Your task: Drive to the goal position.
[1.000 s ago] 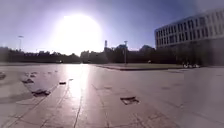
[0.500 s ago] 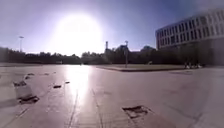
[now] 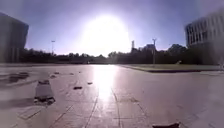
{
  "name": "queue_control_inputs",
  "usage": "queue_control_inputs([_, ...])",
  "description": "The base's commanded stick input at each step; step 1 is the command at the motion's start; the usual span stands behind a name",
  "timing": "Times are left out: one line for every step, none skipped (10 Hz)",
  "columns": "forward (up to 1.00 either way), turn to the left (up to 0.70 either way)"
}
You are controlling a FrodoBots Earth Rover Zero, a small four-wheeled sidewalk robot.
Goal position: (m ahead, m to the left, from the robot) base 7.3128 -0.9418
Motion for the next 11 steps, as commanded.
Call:
queue_control_inputs([0.7, 0.0])
queue_control_inputs([0.7, -0.04])
queue_control_inputs([0.7, -0.17])
queue_control_inputs([0.7, -0.31])
queue_control_inputs([0.7, -0.35])
queue_control_inputs([0.7, -0.35])
queue_control_inputs([0.7, -0.35])
queue_control_inputs([0.7, -0.35])
queue_control_inputs([0.7, -0.35])
queue_control_inputs([0.7, -0.35])
queue_control_inputs([0.7, -0.35])
